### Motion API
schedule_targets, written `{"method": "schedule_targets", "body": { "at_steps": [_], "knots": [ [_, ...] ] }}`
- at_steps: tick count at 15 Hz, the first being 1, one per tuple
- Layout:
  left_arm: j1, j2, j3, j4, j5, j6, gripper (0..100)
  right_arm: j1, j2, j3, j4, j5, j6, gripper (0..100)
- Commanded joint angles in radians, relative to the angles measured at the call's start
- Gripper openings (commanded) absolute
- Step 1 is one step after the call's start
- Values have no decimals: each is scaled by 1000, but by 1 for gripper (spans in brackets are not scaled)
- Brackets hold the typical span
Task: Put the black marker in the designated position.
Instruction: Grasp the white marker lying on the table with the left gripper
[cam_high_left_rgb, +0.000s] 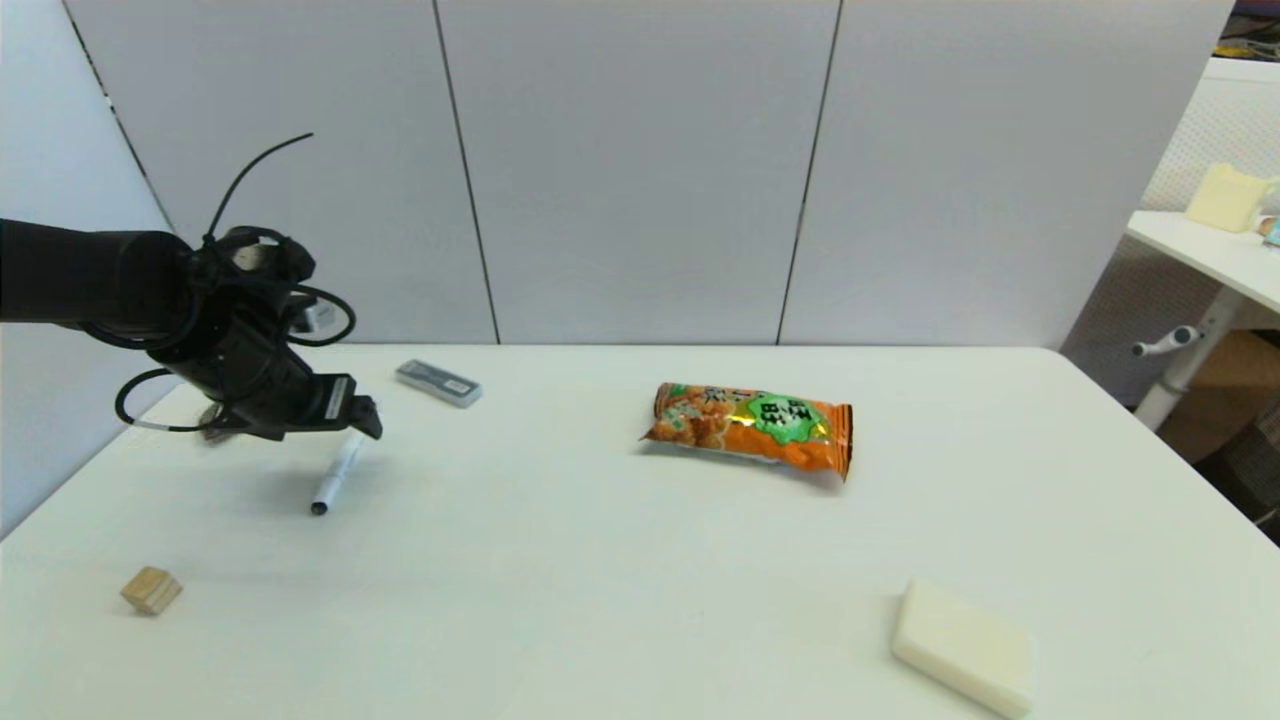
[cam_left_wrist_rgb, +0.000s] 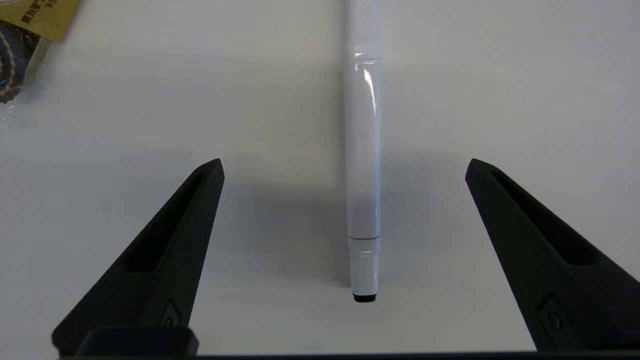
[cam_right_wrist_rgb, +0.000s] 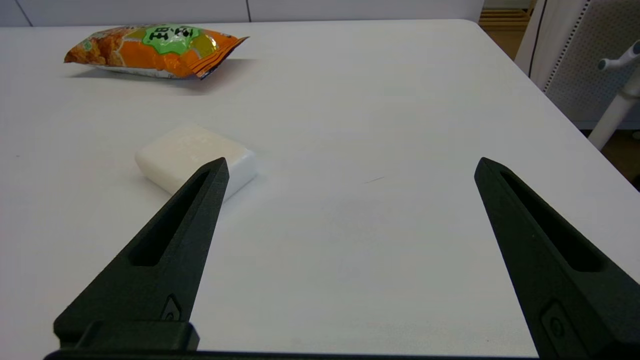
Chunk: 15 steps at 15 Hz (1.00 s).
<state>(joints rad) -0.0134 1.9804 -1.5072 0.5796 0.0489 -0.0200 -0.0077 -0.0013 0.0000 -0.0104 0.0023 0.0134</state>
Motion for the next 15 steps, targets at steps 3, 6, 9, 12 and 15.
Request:
{"method": "schedule_targets", "body": {
  "at_steps": [3, 6, 9, 12, 15],
  "knots": [
    [0, 29, 2, 5, 0, 2, 100, 0, 1, 0, 0, 1, 0, 100],
    [1, 43, 2, 5, 2, -5, 100, 0, 1, 0, 0, 1, 0, 100],
    [0, 54, -1, 3, 2, -5, 100, 0, 1, 0, 0, 1, 0, 100],
    [-7, 67, -2, 3, 22, -35, 100, 0, 1, 0, 0, 1, 0, 100],
    [-7, 69, -5, 3, 28, -52, 0, 0, 1, 0, 0, 1, 0, 100]
  ]
}}
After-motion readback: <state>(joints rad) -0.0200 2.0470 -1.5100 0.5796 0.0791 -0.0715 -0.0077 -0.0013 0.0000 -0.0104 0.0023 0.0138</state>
